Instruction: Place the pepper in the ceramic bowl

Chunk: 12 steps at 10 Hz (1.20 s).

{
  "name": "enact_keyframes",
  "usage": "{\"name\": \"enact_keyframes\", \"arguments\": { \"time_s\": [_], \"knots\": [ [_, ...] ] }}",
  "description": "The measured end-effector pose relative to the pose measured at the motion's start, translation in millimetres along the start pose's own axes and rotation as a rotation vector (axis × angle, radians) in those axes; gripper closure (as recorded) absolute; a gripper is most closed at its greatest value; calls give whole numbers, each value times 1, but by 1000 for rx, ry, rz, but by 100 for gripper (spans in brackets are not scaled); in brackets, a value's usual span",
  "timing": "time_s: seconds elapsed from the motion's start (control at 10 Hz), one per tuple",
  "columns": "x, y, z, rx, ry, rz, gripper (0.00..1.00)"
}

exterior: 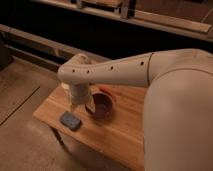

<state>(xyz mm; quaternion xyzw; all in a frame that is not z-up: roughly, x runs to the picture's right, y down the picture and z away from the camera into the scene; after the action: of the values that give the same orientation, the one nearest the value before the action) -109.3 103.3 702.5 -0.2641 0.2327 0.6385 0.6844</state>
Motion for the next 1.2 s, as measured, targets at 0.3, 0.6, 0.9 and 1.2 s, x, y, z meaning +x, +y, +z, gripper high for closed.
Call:
{"name": "enact_keyframes", "arguments": {
  "time_s": [0.3,0.6,0.9,1.2],
  "knots": [
    [-5,10,-1,7,8,-9,35],
    [-45,49,-3,8,9,0,35],
    [-87,48,-15,68,7,10,35],
    [-117,13,-38,119,-30,53,35]
  ]
}}
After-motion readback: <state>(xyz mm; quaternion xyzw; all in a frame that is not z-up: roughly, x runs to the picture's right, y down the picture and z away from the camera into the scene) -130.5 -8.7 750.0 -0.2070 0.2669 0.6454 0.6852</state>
